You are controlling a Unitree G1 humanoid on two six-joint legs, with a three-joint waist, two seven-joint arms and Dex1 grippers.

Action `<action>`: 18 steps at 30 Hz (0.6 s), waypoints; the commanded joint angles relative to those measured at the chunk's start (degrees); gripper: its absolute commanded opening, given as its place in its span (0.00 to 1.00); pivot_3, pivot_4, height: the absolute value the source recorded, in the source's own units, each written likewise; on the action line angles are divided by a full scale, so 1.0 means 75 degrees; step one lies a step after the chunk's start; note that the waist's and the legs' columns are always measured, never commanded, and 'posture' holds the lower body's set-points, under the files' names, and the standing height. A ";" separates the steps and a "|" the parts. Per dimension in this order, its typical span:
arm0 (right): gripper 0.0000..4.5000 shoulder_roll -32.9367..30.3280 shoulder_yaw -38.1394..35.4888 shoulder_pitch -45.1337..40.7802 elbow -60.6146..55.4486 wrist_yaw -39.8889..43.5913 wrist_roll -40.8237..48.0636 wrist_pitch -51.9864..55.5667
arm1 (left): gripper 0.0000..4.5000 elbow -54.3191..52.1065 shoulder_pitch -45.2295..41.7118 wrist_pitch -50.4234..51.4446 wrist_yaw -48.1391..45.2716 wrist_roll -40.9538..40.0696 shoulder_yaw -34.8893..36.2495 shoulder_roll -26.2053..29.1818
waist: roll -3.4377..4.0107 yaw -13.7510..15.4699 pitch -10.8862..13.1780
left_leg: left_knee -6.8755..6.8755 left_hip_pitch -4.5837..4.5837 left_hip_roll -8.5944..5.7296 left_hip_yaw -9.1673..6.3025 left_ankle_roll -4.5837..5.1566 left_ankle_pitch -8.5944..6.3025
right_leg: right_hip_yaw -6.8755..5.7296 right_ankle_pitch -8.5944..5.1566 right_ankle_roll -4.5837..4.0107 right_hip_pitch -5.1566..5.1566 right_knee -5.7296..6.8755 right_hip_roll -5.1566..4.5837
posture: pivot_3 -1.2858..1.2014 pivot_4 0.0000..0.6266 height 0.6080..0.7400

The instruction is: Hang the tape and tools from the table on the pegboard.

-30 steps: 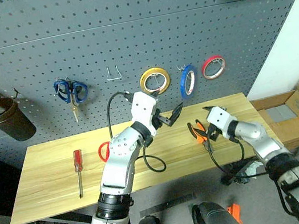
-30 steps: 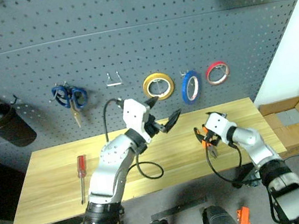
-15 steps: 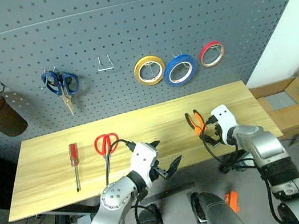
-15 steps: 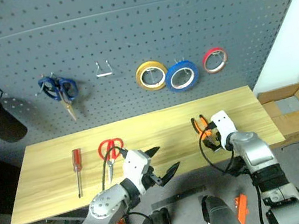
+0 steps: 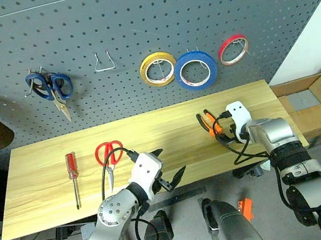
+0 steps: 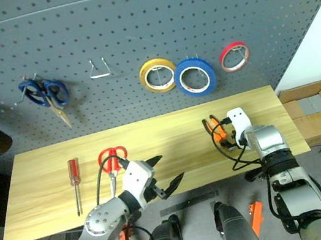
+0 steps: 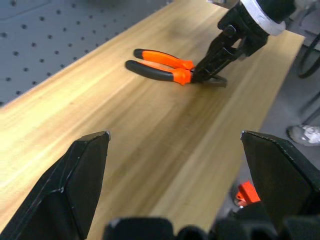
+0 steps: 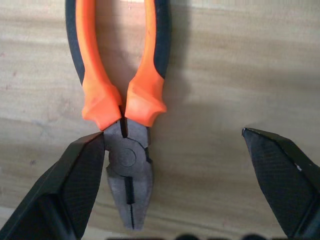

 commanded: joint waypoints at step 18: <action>0.99 -0.0570 0.0521 -0.0220 -0.0265 0.0757 0.0133 0.0743 | 1.00 -0.0101 0.0125 -0.0216 0.0243 -0.0040 -0.0052 -0.0216 | -0.0006 0.0014 0.0076 | -0.0006 -0.0001 -0.0004 0.0007 -0.0006 -0.0004 | 0.0032 -0.0019 -0.0029 -0.0010 -0.0003 -0.0003 | 0.54 0.63 1.00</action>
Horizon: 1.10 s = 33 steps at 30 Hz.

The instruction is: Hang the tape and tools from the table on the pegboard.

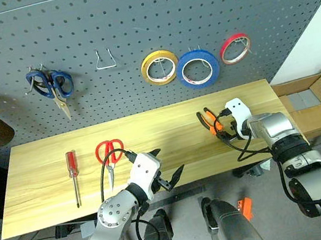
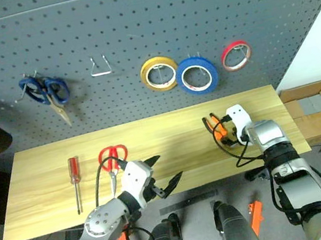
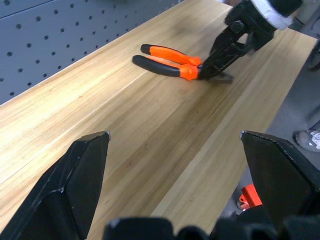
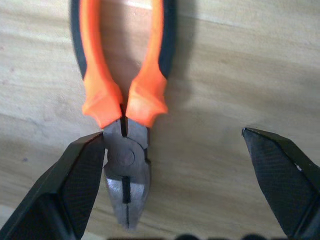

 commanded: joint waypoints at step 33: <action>0.99 0.0910 0.0436 -0.1745 0.3327 0.0172 -0.0236 -0.1584 | 1.00 -0.0358 0.0049 -0.0049 0.0047 -0.0020 -0.0125 -0.0097 | -0.0013 -0.0035 0.0123 | -0.0025 -0.0020 0.0020 0.0103 -0.0005 -0.0004 | 0.0064 0.0022 0.0036 -0.0073 0.0004 0.0027 | 0.55 0.63 1.00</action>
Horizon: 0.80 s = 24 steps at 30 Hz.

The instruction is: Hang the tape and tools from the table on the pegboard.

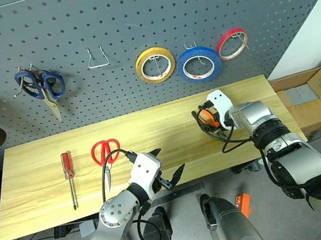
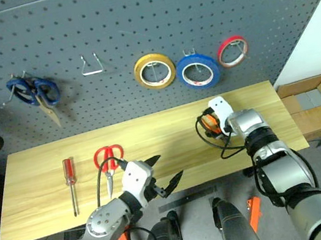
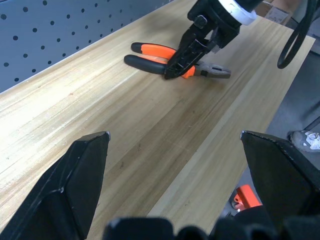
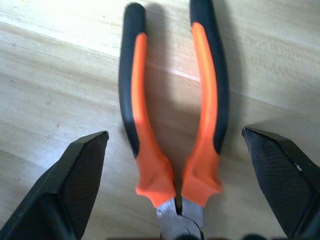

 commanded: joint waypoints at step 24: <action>0.52 -0.1141 0.0697 0.4099 -0.8657 0.1611 0.0602 -0.0371 | 1.00 -0.2018 0.1063 0.0494 0.0171 -0.0678 0.0487 -0.0049 | 0.0003 -0.0012 -0.0004 | 0.0024 -0.0131 0.0002 -0.0014 -0.0048 -0.0027 | 0.0001 -0.0023 0.0026 -0.0122 0.0009 0.0002 | 0.55 0.49 1.00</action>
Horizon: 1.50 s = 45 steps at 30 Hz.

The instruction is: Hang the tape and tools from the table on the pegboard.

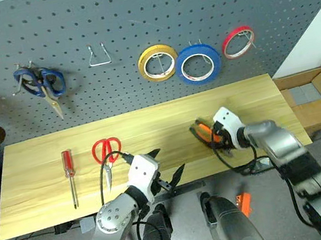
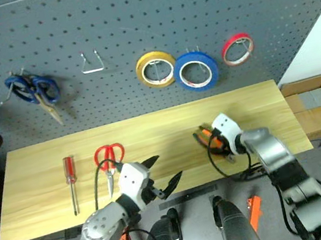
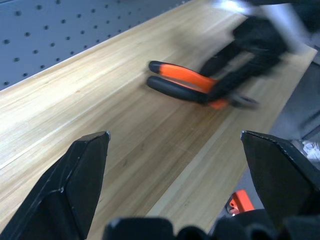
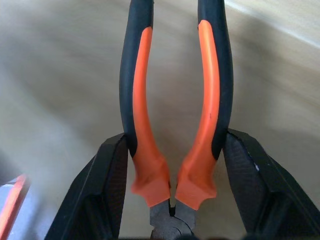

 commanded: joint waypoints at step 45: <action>0.52 0.4302 -0.1747 -0.6663 0.8288 -0.5088 -0.0432 -0.9619 | 1.00 0.2413 -0.3414 -0.0700 0.1591 0.0234 0.1489 -0.0122 | -0.0201 0.1226 -0.0851 | 0.0014 0.0010 0.0009 -0.0107 -0.0045 0.0081 | -0.0211 0.0104 -0.0146 0.0079 0.0015 0.0059 | 0.66 0.27 1.00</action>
